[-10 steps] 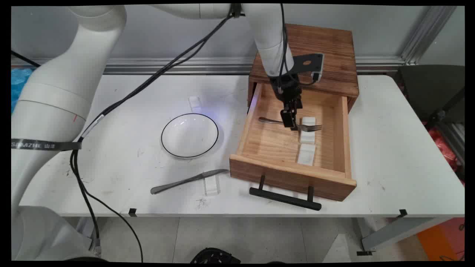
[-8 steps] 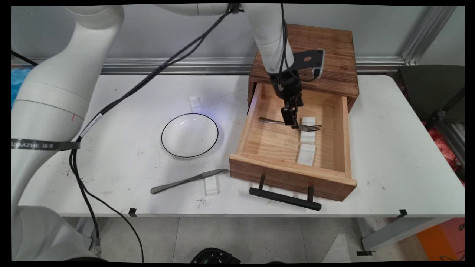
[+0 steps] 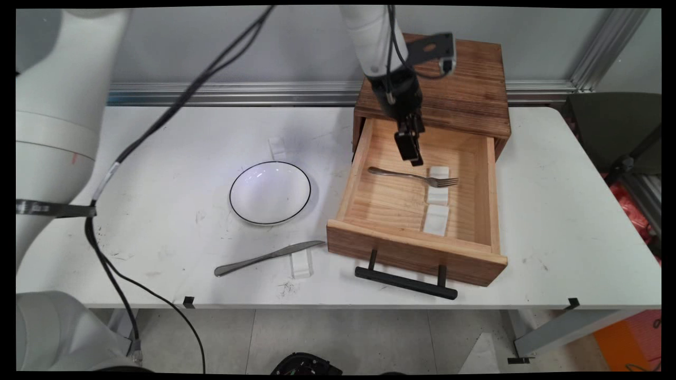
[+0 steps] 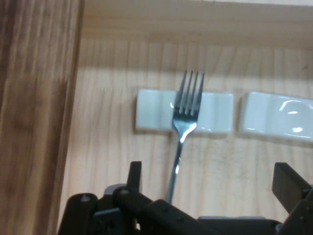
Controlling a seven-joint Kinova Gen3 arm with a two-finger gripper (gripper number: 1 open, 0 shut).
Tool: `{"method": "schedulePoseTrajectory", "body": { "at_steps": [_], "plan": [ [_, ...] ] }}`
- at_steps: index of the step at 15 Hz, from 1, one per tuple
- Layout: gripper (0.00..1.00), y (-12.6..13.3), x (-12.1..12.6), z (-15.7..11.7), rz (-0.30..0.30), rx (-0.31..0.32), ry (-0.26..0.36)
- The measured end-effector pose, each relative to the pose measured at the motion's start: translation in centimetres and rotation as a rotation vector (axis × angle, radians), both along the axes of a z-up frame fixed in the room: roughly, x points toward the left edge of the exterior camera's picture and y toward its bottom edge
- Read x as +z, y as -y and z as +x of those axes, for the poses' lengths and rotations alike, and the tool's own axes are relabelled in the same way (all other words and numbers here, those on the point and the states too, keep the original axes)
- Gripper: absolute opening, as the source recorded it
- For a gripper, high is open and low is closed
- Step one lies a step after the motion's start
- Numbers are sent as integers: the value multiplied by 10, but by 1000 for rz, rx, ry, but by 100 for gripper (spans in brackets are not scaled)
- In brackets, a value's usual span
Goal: Pick up the knife from the right of the white plate
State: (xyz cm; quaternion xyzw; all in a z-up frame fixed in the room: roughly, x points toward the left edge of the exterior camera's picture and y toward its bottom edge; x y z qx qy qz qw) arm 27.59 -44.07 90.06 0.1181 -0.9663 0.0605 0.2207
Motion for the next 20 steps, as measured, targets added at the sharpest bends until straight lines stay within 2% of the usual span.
{"method": "schedulePoseTrajectory", "body": {
  "at_steps": [4, 7, 10, 14, 20],
  "plan": [
    [100, -29, 35, 35, 31, 111, -15],
    [100, -53, 51, 59, 53, 176, -10],
    [100, -94, 71, 95, 94, 275, 14],
    [100, -147, 84, 130, 143, 374, 53],
    [100, -215, 87, 164, 191, 457, 112]
  ]
}}
